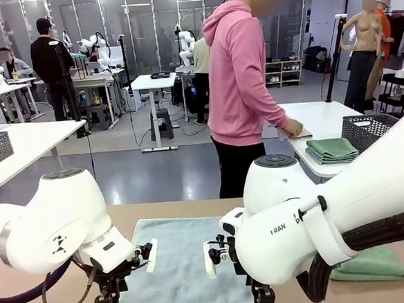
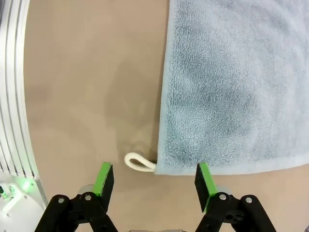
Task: Fold the towels and place them in the basket.
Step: When a person lays out a Towel with hook on the table, fold it in half twice.
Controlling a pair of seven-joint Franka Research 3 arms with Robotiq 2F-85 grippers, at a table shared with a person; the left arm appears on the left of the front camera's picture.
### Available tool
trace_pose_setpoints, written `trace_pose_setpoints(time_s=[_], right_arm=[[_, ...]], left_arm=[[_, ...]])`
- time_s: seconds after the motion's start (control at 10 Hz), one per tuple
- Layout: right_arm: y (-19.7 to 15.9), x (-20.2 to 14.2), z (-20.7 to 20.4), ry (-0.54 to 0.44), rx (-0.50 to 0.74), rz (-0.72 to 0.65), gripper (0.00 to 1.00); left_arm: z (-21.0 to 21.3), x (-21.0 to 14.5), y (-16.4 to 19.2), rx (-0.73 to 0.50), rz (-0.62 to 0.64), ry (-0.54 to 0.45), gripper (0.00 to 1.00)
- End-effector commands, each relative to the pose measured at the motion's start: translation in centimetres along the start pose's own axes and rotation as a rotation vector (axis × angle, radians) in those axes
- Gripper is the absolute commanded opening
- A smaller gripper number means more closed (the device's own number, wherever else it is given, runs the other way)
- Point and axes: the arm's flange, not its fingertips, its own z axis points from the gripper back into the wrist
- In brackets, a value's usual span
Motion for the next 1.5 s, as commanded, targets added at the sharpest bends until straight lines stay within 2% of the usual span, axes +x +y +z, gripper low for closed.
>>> trace_pose_setpoints(time_s=[0.0,0.6,0.7,0.8,1.0,1.1,1.2,1.3,1.4], right_arm=[[-0.5,0.7,-0.6,0.01,-0.021,-0.033,0.85],[-1.0,0.7,-1.2,0.021,-0.003,-0.053,0.85],[-1.1,0.7,-1.4,0.022,-0.001,-0.053,0.85],[-1.4,0.6,-1.7,0.026,0.009,-0.054,0.85],[-2.4,0.1,-1.8,0.018,0.029,-0.071,0.85],[-2.6,-0.2,-1.9,0.016,0.037,-0.073,0.47],[-2.8,-0.4,-1.9,0.017,0.042,-0.078,0.26],[-2.8,-0.4,-1.9,0.013,0.048,-0.078,0.0],[-2.9,-0.4,-2.0,0.015,0.054,-0.077,0.0]], left_arm=[[-1.3,-1.2,-0.2,0.032,-0.009,-0.003,0.91],[-1.9,-1.1,0.8,0.007,-0.019,0.004,0.91],[-1.9,-1.1,0.8,0.001,-0.019,0.005,0.81],[-2.0,-1.0,0.9,-0.007,-0.025,0.01,0.75],[-2.0,-0.8,1.0,-0.019,-0.033,0.021,0.53],[-2.0,-0.9,1.1,-0.022,-0.033,0.026,0.3],[-2.0,-0.8,1.1,-0.027,-0.036,0.028,0.03],[-2.1,-0.7,1.1,-0.033,-0.04,0.034,0.0],[-2.1,-0.7,1.2,-0.036,-0.041,0.037,0.0]])
